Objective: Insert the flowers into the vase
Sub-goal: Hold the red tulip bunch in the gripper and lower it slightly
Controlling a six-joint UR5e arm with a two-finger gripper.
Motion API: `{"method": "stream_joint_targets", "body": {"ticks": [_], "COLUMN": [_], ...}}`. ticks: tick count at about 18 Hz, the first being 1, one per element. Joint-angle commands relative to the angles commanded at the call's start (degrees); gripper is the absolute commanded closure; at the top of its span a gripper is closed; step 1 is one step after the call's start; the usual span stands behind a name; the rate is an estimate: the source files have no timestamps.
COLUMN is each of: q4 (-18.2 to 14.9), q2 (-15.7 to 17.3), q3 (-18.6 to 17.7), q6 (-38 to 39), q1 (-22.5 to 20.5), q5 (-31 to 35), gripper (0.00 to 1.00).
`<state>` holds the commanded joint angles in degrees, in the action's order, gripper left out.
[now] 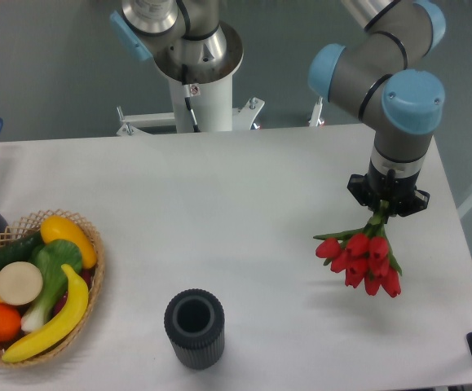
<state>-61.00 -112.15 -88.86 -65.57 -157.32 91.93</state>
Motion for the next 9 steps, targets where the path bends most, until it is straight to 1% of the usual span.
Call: {"method": "stream_joint_targets", "body": {"ticks": [4, 6, 8, 9], "q4": [1.1, 3.0, 4.6, 5.9], "q2": [-0.1, 0.3, 0.7, 0.8], "q3": [0.6, 0.5, 0.4, 0.4], "q6": [0.7, 2.4, 4.9, 6.1], "q1": [0.1, 0.2, 0.4, 0.7], "q5": [-0.7, -2.6, -6.0, -7.7], "gripper": [0.97, 0.97, 0.98, 0.99]}}
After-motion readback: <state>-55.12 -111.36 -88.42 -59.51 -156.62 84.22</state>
